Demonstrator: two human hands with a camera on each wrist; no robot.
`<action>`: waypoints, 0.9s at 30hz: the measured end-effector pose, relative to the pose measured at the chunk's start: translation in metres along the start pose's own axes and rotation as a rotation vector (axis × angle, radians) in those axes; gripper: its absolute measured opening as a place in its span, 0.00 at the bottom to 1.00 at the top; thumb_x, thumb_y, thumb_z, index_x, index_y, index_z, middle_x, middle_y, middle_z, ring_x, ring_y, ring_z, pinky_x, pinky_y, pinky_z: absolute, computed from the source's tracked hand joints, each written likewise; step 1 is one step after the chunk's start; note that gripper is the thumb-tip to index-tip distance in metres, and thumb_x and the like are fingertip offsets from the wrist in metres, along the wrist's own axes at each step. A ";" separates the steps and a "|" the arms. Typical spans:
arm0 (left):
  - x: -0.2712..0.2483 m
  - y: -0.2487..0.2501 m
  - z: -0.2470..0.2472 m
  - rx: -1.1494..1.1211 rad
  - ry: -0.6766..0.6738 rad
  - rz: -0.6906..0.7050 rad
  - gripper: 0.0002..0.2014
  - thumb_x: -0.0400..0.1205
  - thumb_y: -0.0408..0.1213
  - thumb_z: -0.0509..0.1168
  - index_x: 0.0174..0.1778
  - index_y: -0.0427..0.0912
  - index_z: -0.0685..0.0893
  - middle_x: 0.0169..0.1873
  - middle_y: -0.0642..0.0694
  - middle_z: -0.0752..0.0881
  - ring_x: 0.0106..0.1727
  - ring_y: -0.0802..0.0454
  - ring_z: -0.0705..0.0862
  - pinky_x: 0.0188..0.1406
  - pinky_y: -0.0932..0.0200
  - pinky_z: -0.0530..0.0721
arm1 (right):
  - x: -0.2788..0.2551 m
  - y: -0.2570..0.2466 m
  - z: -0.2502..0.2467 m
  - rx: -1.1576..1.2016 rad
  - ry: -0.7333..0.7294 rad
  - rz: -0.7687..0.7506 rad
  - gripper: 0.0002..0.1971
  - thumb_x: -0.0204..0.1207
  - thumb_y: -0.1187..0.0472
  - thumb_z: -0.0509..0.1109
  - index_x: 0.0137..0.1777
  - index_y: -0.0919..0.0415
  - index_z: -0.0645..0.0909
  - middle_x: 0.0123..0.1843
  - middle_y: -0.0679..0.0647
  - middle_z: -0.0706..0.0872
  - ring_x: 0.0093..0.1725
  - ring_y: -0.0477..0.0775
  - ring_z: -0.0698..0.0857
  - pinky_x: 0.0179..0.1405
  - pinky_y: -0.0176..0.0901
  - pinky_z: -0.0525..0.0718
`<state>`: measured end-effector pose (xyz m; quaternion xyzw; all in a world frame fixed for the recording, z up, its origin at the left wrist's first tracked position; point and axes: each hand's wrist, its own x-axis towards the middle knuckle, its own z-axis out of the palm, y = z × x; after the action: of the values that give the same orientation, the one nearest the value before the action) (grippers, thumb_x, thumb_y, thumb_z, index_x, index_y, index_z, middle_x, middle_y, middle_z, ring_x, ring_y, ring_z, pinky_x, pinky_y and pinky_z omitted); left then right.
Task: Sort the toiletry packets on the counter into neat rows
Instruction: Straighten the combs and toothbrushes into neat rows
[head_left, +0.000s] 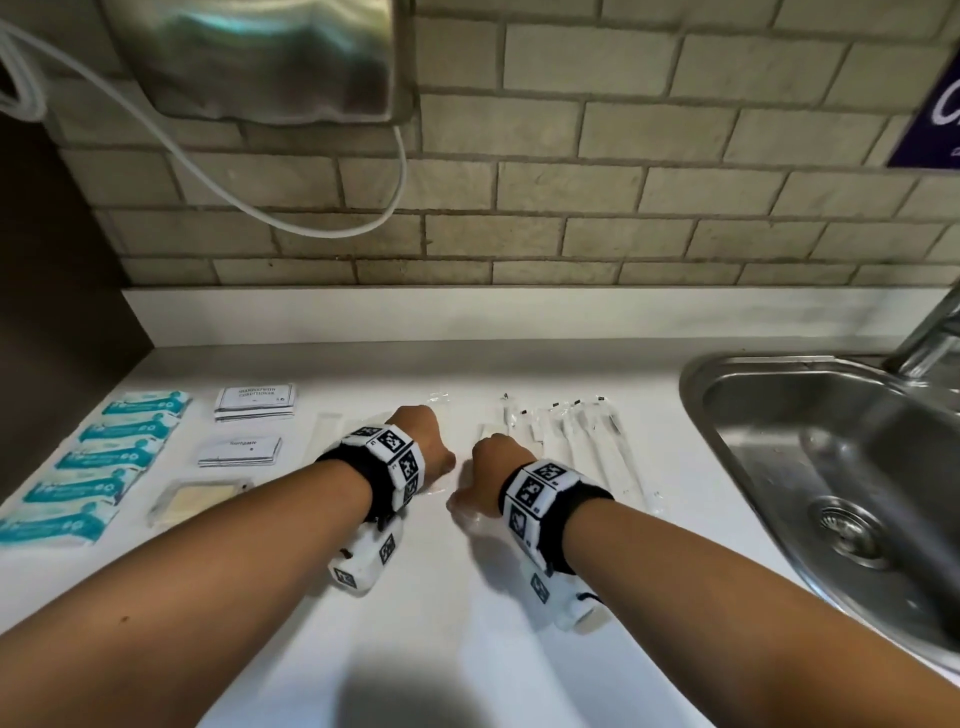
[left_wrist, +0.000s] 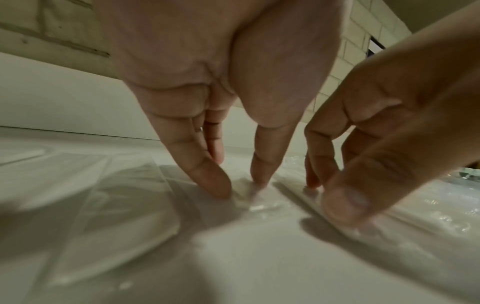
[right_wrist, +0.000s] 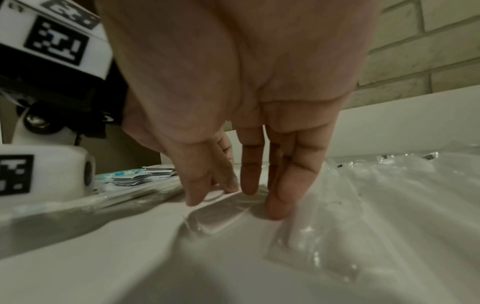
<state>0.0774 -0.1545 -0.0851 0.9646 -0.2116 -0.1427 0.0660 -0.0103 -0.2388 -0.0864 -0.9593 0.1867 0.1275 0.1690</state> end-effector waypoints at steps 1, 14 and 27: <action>-0.004 0.000 -0.001 -0.018 -0.005 -0.013 0.17 0.67 0.48 0.74 0.29 0.42 0.75 0.30 0.44 0.83 0.31 0.46 0.82 0.31 0.60 0.79 | 0.000 -0.001 0.000 0.007 -0.003 -0.002 0.14 0.66 0.51 0.76 0.45 0.60 0.81 0.40 0.53 0.82 0.36 0.53 0.84 0.34 0.41 0.83; -0.035 -0.017 0.008 -0.200 0.019 -0.089 0.18 0.75 0.37 0.69 0.60 0.41 0.76 0.56 0.42 0.83 0.55 0.43 0.84 0.43 0.59 0.77 | -0.001 -0.003 -0.014 0.149 -0.043 0.013 0.40 0.72 0.61 0.74 0.77 0.66 0.52 0.68 0.63 0.75 0.61 0.63 0.81 0.58 0.49 0.79; -0.049 -0.024 0.018 0.118 0.052 0.173 0.15 0.73 0.56 0.64 0.49 0.53 0.82 0.55 0.51 0.79 0.61 0.45 0.76 0.57 0.49 0.78 | -0.002 0.022 -0.012 -0.066 0.031 -0.103 0.14 0.75 0.62 0.71 0.60 0.63 0.80 0.62 0.62 0.84 0.61 0.63 0.84 0.54 0.50 0.81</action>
<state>0.0388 -0.1135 -0.0950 0.9484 -0.3002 -0.0987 0.0267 -0.0191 -0.2622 -0.0806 -0.9746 0.1354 0.1101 0.1405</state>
